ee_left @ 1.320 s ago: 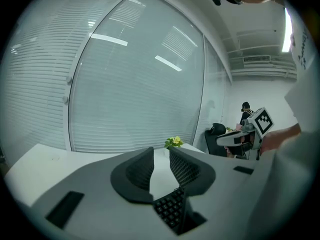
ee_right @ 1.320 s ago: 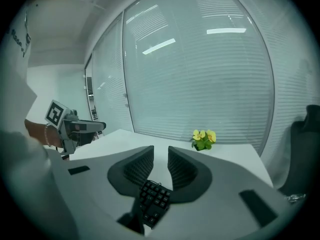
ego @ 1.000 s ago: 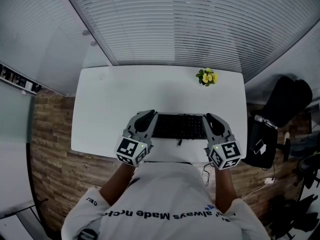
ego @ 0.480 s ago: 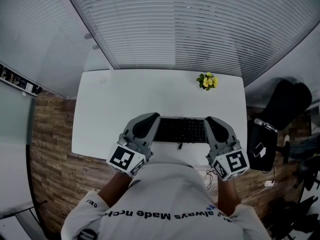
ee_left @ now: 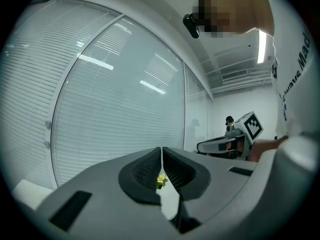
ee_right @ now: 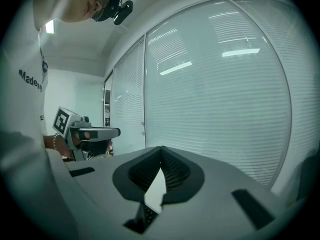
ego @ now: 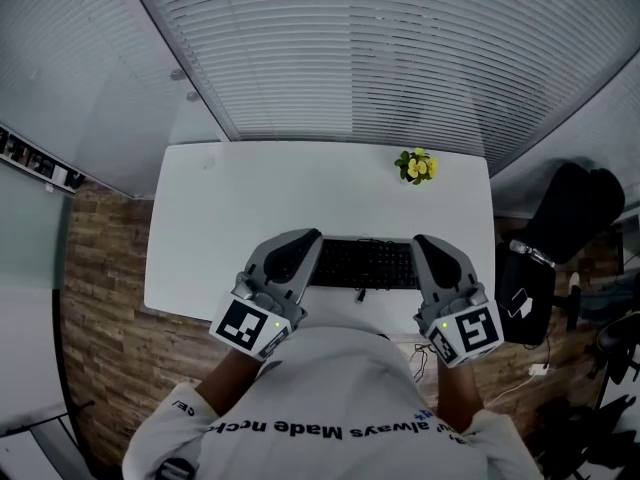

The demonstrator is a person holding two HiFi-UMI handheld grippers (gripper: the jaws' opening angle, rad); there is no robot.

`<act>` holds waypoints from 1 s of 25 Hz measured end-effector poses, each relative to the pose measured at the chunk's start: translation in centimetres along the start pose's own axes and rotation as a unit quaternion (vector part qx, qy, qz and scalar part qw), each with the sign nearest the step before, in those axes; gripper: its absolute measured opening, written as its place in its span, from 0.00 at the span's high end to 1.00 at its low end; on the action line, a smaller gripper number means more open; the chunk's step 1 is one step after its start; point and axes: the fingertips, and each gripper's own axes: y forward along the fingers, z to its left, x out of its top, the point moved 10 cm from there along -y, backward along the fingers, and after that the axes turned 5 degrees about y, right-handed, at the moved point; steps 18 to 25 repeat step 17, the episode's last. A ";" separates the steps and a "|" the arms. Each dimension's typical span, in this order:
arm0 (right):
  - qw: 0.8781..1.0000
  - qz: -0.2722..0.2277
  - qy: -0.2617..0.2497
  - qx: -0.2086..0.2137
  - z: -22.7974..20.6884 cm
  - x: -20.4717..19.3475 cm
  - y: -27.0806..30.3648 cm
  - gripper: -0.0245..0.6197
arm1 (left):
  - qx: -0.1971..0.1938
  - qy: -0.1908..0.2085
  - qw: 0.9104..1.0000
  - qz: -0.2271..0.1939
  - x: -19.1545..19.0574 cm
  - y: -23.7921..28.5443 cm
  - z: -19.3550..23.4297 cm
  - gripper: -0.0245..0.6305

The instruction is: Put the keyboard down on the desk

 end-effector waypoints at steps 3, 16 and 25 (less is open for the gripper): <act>1.000 0.001 -0.002 -0.002 -0.1 0.1 0.2 0.95 | 0.000 0.007 1.000 0.001 -0.1 0.2 0.1 0.92; 1.000 0.004 -0.003 -0.001 -0.8 0.4 0.3 0.95 | 0.001 0.000 1.000 0.008 -0.2 0.9 0.1 0.92; 1.000 0.005 -0.004 -0.001 -0.8 0.4 0.3 0.95 | 0.001 -0.002 1.000 0.013 -0.2 1.0 0.0 0.92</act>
